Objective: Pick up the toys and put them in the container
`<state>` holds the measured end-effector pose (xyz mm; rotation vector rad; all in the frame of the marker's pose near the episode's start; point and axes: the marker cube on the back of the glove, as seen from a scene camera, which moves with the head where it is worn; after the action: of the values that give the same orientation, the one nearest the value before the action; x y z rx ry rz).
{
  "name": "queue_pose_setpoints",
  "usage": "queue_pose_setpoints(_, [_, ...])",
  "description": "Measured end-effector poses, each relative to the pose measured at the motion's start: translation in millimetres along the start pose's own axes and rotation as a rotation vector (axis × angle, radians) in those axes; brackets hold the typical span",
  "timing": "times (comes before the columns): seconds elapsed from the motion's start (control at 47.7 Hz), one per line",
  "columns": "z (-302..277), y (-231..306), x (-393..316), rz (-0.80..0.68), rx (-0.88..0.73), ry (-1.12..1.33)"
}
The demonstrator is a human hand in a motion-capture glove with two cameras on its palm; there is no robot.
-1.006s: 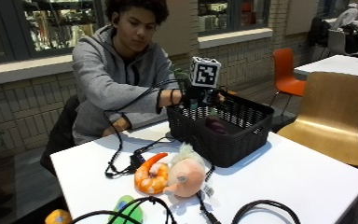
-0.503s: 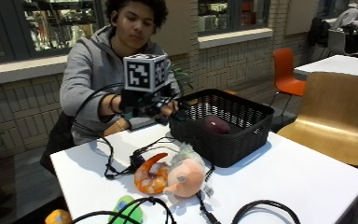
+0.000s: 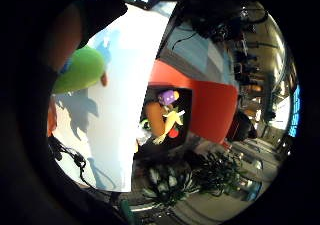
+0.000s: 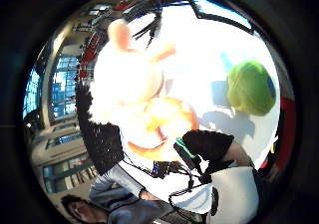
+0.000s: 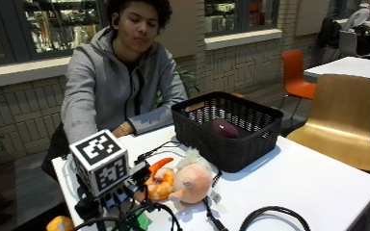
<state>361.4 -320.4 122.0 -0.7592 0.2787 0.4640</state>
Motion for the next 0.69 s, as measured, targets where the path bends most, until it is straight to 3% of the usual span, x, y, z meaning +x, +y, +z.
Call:
queue_pose_setpoints(0.126, [25, -5, 13, 0.03, -0.072, 0.022])
queue_pose_setpoints(0.419, [43, -14, 15, 0.039, -0.045, -0.094])
queue_pose_setpoints(0.691, [54, -16, -8, -0.018, 0.099, -0.087])
